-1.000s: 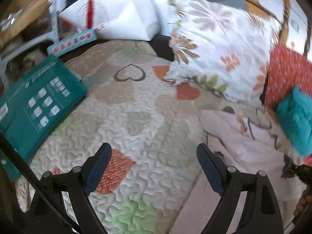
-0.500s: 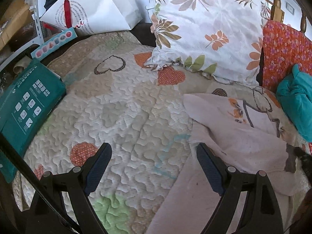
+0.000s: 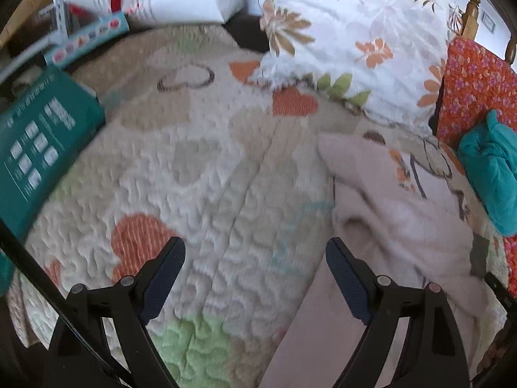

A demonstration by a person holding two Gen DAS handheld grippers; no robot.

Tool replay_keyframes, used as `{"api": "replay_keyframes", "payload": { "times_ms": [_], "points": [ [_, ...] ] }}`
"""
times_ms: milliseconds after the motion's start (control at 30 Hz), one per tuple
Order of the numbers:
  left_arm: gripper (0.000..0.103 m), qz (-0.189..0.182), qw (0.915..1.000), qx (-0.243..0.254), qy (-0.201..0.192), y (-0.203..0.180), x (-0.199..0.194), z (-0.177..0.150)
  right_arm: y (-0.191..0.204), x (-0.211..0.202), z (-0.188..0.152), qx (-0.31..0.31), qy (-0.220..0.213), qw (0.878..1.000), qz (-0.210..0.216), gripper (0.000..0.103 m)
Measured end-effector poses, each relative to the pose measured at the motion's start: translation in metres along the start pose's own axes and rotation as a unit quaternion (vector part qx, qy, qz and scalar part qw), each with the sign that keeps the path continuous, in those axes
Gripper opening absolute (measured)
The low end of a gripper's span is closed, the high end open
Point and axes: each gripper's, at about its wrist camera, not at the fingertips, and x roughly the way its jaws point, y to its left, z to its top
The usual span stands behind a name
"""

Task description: Fold small clothes

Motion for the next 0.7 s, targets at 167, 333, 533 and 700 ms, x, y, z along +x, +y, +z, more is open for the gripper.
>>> {"api": "replay_keyframes", "payload": {
  "times_ms": [167,333,533,700],
  "points": [
    [0.088,-0.096,0.9925,-0.029,0.069,0.021,0.019,-0.032,-0.085,-0.027,-0.063,0.137,0.032,0.988,0.069,0.051],
    [0.088,-0.145,0.9855,-0.023,0.085,0.016,0.013,-0.070,-0.124,-0.044,-0.135,0.245,0.035,0.942,0.226,0.051],
    [0.087,-0.215,0.9710,-0.025,0.102,0.009,-0.009,-0.107,-0.097,-0.042,-0.162,0.230,0.078,0.913,0.327,0.051],
    [0.081,-0.252,0.9601,-0.033,0.117,0.011,-0.021,-0.136,-0.075,-0.042,-0.181,0.220,0.097,0.904,0.353,0.051]
  ]
}}
